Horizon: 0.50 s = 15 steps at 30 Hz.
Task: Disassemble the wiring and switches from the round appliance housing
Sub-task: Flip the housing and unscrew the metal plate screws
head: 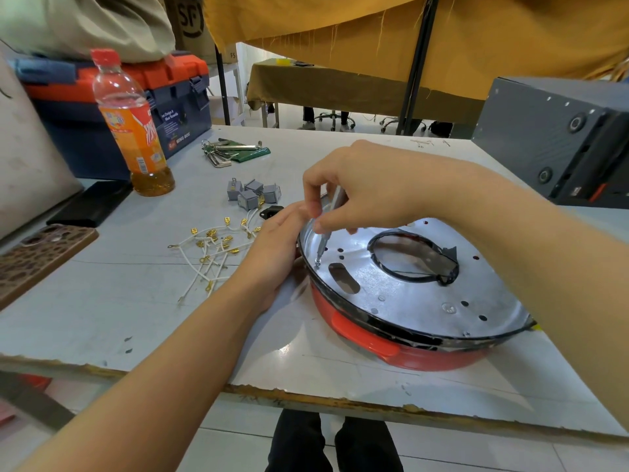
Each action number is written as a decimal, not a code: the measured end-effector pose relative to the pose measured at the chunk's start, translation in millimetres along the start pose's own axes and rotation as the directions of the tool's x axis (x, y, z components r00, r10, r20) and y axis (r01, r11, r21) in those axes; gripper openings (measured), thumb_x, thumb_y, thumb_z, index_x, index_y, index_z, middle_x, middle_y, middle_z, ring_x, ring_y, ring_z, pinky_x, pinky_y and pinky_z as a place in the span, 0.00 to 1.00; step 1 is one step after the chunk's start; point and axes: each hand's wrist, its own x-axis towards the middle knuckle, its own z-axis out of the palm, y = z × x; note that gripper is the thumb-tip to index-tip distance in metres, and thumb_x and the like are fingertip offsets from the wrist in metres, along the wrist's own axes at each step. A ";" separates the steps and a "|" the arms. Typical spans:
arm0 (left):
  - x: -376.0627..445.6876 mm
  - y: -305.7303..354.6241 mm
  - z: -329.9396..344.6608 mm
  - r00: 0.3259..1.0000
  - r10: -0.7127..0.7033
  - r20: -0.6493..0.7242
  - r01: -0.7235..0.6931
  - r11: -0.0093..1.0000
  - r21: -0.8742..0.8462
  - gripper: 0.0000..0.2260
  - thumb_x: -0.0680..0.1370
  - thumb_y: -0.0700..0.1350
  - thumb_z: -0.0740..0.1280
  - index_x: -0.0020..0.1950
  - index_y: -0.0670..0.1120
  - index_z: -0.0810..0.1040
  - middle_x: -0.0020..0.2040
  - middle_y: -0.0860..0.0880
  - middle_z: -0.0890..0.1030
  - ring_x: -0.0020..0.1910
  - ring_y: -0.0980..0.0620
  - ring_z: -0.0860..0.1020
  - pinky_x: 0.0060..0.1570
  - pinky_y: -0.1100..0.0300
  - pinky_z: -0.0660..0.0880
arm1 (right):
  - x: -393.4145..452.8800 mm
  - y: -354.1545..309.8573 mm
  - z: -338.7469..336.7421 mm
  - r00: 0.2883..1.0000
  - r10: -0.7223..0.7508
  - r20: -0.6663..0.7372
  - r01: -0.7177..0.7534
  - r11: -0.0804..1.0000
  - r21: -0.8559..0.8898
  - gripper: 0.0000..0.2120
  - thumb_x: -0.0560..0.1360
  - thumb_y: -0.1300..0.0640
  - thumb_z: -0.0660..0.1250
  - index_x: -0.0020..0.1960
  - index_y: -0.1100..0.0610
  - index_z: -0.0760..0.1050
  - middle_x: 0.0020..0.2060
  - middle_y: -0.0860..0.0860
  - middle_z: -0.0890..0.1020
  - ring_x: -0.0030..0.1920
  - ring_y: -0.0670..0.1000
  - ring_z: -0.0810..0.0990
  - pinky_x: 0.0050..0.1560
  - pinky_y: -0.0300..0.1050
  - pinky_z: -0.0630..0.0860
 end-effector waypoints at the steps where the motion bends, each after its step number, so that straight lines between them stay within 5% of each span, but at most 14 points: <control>1: 0.4 0.5 -0.4 1.000 0.000 -0.004 0.000 1.000 0.031 0.11 0.79 0.44 0.60 0.54 0.40 0.79 0.41 0.44 0.82 0.38 0.49 0.78 0.35 0.57 0.72 | -0.1 0.0 1.2 1.000 0.015 -0.014 -0.015 1.000 -0.009 0.08 0.75 0.47 0.67 0.43 0.51 0.77 0.27 0.47 0.80 0.32 0.42 0.79 0.40 0.43 0.76; 6: 0.7 1.2 -1.7 1.000 0.001 -0.017 0.000 0.999 0.040 0.12 0.79 0.44 0.60 0.58 0.41 0.79 0.47 0.43 0.82 0.43 0.47 0.80 0.40 0.55 0.72 | 1.0 0.6 5.3 0.997 0.019 -0.070 -0.019 1.000 0.000 0.09 0.78 0.51 0.65 0.41 0.52 0.78 0.19 0.47 0.75 0.25 0.43 0.77 0.37 0.37 0.74; 10: -0.9 1.7 -2.2 1.000 0.015 0.010 -0.016 0.997 0.082 0.12 0.79 0.49 0.62 0.49 0.43 0.80 0.39 0.46 0.82 0.37 0.50 0.79 0.34 0.57 0.72 | -0.9 -1.2 3.6 0.999 -0.017 -0.028 0.019 0.998 0.056 0.02 0.75 0.53 0.69 0.46 0.49 0.76 0.29 0.47 0.80 0.33 0.41 0.78 0.33 0.33 0.69; 15: -2.6 1.8 2.7 1.000 0.004 0.014 -0.003 0.997 -0.073 0.11 0.78 0.44 0.62 0.39 0.48 0.80 0.33 0.47 0.78 0.32 0.50 0.76 0.32 0.58 0.71 | -4.6 -1.6 -1.8 0.999 -0.048 0.012 0.048 0.998 -0.033 0.04 0.74 0.54 0.70 0.46 0.49 0.75 0.35 0.40 0.71 0.36 0.40 0.71 0.35 0.35 0.66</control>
